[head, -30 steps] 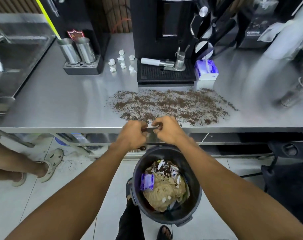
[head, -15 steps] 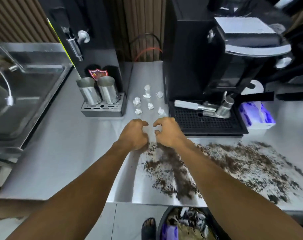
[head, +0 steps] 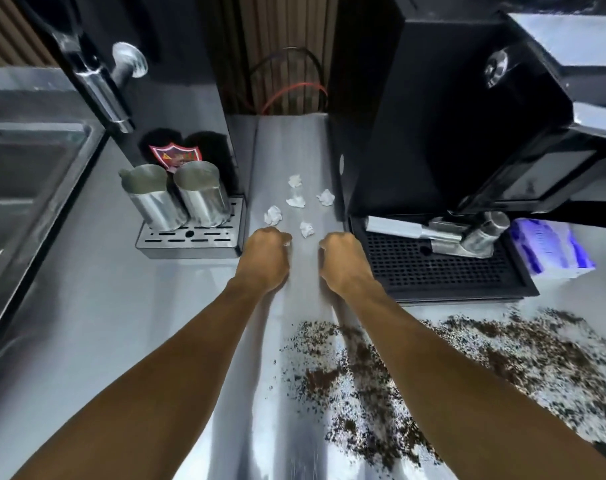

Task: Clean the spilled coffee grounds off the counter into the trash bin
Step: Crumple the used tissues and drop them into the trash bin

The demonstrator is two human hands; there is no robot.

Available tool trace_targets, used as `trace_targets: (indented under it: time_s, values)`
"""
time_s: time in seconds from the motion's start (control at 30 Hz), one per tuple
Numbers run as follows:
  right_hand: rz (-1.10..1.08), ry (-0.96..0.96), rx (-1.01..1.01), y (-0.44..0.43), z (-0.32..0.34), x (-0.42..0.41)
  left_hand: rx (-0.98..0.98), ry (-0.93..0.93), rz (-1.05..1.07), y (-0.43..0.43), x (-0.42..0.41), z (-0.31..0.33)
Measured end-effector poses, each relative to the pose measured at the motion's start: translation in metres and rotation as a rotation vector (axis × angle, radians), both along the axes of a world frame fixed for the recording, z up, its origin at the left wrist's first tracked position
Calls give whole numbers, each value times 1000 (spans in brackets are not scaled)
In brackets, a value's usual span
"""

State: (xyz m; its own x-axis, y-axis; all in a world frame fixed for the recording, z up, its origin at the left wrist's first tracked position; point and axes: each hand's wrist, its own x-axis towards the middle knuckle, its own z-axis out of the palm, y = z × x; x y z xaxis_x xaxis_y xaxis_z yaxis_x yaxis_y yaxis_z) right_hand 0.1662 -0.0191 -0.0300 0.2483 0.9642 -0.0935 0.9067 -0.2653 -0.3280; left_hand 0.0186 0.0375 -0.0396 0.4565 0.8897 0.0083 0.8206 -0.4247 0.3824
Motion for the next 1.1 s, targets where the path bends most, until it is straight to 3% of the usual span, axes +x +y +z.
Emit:
trace_targets:
  time_s: [0.3, 0.57, 0.77, 1.1]
  values:
    - [-18, 256, -25, -30, 9, 7, -60, -115, 37, -41, 0, 7]
    - [-16, 417, 29, -132, 35, 16, -86, -200, 44, -148, 7, 31]
    - [58, 439, 21, -240, 40, 31, -71, -240, -32, -254, 20, 42]
    - [30, 417, -65, -402, 14, 57, -173, -118, -108, -405, 48, 12]
